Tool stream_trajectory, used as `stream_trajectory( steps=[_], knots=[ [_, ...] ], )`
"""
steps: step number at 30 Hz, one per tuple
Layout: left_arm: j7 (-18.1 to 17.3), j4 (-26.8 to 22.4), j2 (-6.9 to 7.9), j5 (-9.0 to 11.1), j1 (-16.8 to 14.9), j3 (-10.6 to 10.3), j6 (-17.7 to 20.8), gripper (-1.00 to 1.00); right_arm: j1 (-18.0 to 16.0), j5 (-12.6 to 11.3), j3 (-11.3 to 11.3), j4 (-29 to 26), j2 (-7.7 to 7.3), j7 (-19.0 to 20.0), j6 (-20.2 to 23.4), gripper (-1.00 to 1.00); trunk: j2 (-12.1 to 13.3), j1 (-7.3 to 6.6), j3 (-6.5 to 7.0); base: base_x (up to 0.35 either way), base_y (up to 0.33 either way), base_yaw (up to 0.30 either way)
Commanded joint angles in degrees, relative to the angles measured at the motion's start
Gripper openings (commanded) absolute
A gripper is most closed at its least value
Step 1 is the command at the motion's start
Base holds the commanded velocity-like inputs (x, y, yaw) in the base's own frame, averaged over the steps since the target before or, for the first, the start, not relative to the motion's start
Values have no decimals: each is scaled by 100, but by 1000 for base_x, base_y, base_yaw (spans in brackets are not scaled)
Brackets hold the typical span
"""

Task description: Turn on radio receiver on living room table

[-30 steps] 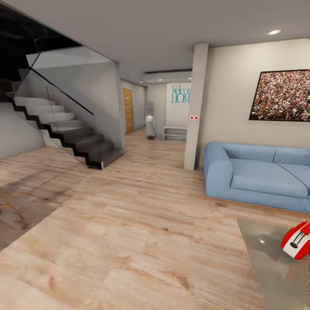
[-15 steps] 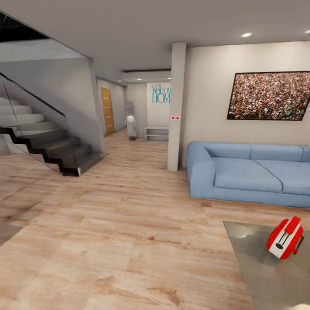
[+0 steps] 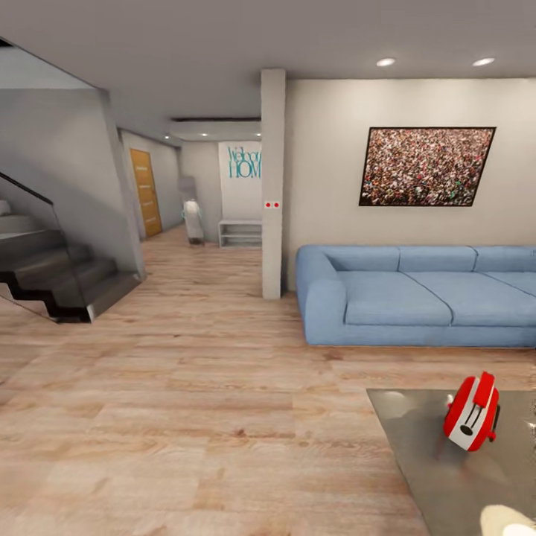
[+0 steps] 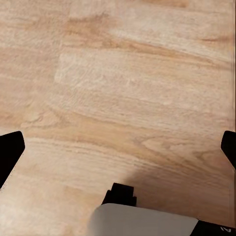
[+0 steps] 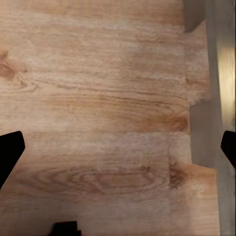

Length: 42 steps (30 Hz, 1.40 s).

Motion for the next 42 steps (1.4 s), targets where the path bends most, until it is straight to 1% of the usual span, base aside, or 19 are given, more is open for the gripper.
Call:
stream_trajectory(
  steps=[1, 32, 37, 39, 41, 42],
  knots=[
    [0, 0, -1, 0, 0, 0, 0, 100, 0, 0, 0, 0, 0, 0, 0, 100, 0, 0, 0, 324, 11, -273],
    [6, 1, 5, 1, 0, 6, -9, 100, 0, 0, 0, 0, 0, 0, 0, 100, 0, 0, 0, 324, 19, -272],
    [6, 3, -31, -31, 0, -27, -9, 100, 0, 0, -3, 0, 0, 0, 0, 100, 0, 0, 0, 98, 0, -74],
    [8, 83, -18, -39, 0, -40, -9, 100, 0, 4, 6, 0, 0, 0, 3, 100, 0, 0, 0, 15, 0, -11],
    [8, 183, -12, -43, 0, -48, -12, 100, 0, 46, 16, 0, 0, 13, 8, 100, 0, 0, 0, 6, 0, -4],
    [8, 249, -12, -44, 0, -53, -14, 100, 0, 118, 15, 0, 0, 29, 20, 100, 0, 0, 0, 3, 0, -3]
  ],
)
